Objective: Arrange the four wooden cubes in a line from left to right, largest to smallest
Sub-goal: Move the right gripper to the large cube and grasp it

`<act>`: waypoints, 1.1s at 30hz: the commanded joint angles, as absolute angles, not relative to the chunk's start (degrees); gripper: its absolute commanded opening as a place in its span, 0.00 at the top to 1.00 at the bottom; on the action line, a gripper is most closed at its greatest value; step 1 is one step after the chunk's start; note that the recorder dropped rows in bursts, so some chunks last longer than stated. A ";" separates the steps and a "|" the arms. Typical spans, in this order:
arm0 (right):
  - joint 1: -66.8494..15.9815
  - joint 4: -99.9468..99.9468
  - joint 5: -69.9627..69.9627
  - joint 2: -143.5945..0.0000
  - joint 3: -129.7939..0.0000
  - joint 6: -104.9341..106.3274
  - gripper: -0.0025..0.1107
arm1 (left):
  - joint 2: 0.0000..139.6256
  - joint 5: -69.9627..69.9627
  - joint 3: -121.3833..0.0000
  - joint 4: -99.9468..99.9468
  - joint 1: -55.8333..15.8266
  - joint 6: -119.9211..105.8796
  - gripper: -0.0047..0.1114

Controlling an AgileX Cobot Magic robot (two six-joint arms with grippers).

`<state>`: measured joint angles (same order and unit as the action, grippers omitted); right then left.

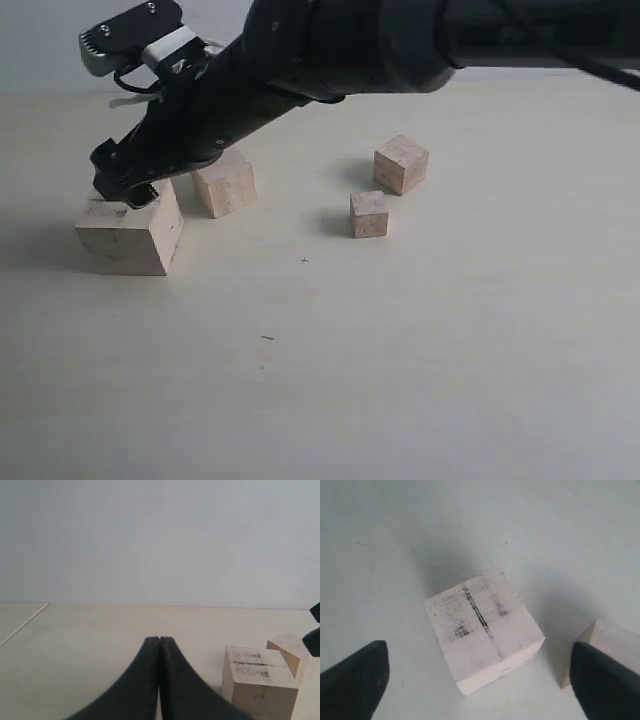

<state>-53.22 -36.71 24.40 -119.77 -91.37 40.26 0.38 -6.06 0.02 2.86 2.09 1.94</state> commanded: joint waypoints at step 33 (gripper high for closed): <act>-53.85 -24.39 37.20 -135.17 -112.33 62.99 0.05 | 0.00 -5.97 0.00 2.50 2.20 2.02 0.94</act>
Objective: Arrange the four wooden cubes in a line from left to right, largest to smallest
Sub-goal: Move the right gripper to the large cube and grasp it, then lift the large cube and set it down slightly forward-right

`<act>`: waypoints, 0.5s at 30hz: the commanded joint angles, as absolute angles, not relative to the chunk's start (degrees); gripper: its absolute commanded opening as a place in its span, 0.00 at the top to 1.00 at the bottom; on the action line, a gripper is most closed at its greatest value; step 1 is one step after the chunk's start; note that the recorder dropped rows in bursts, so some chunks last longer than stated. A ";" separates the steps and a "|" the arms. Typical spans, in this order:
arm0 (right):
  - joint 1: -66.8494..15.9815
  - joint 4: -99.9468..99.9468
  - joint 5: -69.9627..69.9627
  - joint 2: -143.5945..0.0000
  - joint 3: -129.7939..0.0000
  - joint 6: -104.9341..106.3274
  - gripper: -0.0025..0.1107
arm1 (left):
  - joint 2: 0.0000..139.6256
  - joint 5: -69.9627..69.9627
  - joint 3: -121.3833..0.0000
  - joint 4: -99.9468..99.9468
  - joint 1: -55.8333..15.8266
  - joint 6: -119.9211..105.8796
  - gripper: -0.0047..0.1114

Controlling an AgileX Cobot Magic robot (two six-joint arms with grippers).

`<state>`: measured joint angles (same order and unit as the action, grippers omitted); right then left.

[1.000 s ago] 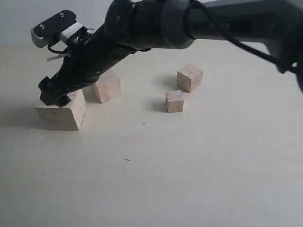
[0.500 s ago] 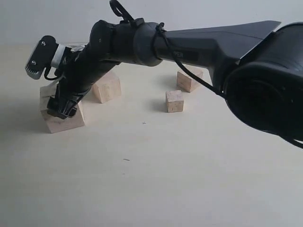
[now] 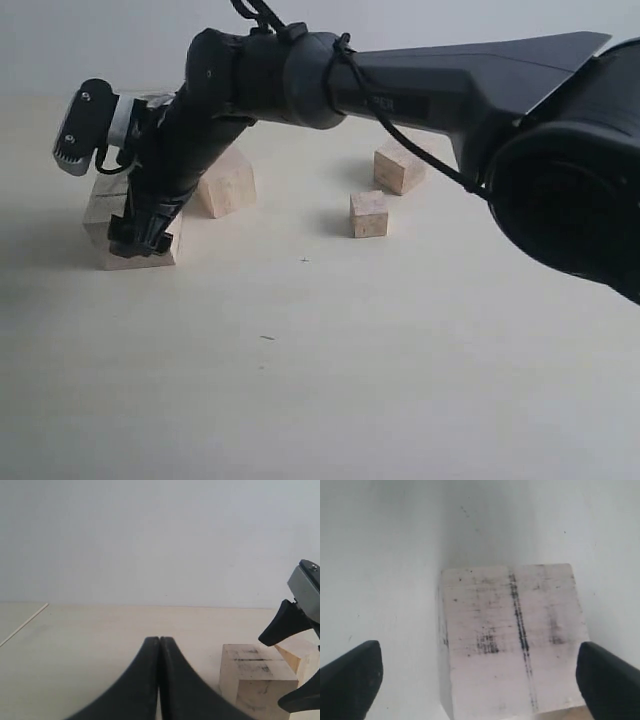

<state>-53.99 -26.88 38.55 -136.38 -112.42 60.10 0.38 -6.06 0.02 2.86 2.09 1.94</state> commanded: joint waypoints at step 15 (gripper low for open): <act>-53.58 -23.92 41.40 -144.11 -120.04 62.47 0.05 | 0.00 -5.97 0.00 2.50 2.20 2.02 0.94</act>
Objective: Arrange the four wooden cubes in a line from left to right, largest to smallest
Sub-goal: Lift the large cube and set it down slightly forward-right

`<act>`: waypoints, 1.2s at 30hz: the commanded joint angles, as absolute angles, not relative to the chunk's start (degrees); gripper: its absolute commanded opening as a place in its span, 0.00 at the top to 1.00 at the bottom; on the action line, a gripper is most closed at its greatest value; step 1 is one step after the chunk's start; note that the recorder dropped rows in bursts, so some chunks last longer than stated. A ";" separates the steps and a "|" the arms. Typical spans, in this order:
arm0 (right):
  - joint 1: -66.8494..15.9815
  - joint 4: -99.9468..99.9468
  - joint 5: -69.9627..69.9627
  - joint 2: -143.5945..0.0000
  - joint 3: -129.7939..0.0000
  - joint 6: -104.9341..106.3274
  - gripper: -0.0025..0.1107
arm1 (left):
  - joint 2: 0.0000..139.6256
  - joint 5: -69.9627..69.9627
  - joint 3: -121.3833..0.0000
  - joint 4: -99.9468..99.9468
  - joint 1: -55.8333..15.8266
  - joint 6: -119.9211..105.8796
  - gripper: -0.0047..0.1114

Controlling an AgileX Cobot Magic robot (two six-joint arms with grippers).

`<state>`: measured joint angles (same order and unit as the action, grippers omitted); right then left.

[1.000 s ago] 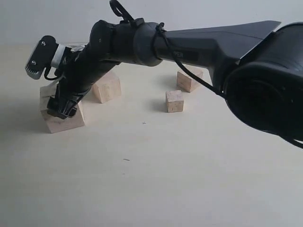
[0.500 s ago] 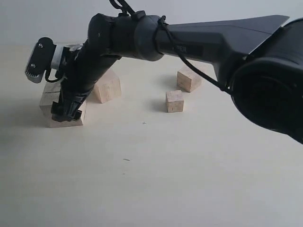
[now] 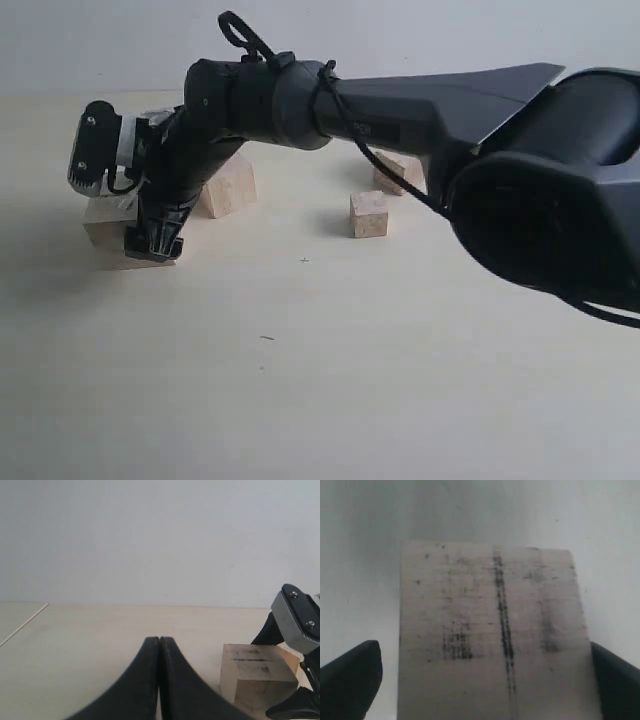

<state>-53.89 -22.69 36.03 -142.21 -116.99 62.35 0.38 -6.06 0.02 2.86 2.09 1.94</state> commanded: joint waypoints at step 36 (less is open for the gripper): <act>-53.26 -30.29 41.89 -126.26 -98.97 60.88 0.98 | 0.00 -5.97 0.00 2.50 2.20 2.02 0.94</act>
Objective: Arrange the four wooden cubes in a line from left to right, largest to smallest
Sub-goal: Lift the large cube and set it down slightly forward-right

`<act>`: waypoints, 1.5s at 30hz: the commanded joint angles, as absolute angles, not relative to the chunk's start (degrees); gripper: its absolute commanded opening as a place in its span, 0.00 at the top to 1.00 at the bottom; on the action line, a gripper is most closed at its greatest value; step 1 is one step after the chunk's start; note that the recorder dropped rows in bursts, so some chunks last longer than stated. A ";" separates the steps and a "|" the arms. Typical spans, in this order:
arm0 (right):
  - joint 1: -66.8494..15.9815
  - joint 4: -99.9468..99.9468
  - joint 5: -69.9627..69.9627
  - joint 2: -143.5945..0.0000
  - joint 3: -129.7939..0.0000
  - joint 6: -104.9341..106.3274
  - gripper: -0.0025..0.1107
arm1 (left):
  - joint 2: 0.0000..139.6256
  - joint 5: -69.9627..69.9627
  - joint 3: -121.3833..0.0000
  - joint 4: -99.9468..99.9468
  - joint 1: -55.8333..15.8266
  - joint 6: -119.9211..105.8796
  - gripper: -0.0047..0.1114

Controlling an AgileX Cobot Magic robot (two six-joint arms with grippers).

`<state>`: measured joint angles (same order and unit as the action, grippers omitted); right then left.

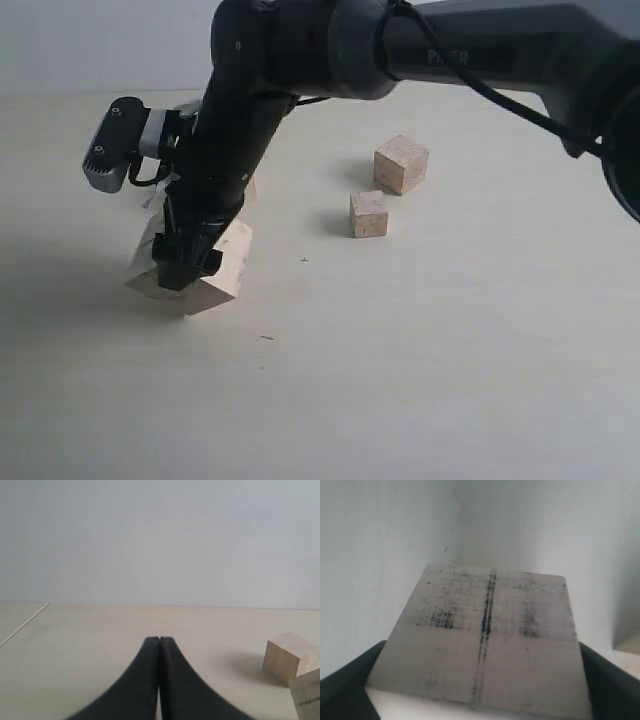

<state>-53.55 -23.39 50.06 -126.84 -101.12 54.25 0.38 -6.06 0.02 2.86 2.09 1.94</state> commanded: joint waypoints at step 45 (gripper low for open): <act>-53.99 -21.96 40.17 -128.08 -99.19 55.26 0.10 | 0.00 -5.97 0.00 2.50 2.20 2.02 0.94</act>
<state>-53.91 -22.12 40.81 -129.84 -98.70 56.40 0.38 -6.06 0.02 2.86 2.09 1.94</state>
